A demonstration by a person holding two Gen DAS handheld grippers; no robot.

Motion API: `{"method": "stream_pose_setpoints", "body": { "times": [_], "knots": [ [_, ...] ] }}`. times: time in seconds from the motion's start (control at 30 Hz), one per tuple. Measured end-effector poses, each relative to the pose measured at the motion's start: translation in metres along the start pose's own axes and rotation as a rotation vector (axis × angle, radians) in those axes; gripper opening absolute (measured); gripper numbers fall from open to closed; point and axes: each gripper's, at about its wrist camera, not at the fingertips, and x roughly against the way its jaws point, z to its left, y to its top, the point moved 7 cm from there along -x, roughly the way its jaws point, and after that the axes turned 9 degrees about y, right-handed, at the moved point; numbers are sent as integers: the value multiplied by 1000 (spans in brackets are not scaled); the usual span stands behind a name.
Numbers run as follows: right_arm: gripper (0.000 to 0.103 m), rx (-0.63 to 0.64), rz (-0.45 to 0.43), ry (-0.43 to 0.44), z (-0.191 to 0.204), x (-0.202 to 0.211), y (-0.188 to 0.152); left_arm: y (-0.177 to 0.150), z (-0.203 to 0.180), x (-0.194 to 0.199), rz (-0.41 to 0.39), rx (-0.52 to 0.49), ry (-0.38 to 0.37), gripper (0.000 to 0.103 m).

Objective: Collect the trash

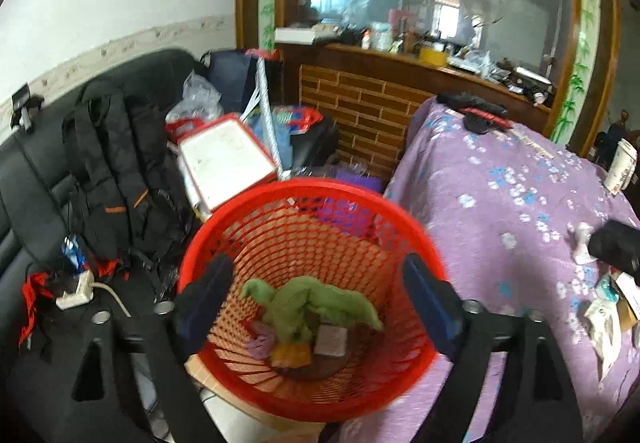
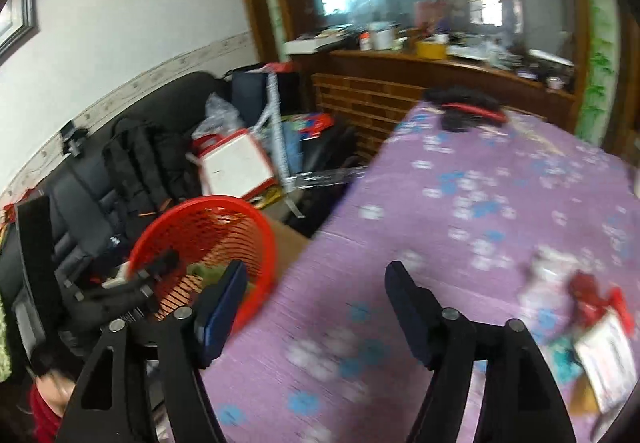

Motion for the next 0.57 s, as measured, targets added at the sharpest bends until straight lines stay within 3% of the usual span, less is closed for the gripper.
{"method": "stream_pose_setpoints", "body": {
  "times": [0.07, 0.17, 0.3, 0.5, 0.57],
  "knots": [
    [83, -17, -18, -54, -24, 22, -13, 1, -14, 9, -24, -13, -14, 102],
    [86, -72, -29, -125, -67, 56, -39, -2, -44, 22, -41, -43, -69, 103],
    [90, -202, -23, -221, -130, 97, -80, -19, -98, 29, 24, -87, -170, 103],
    [90, -350, 26, -285, -193, 129, -134, -53, -184, 37, 86, -222, -252, 103],
    [90, -371, 36, -299, -202, 134, -145, -63, -208, 38, 92, -265, -249, 103]
  ]
}}
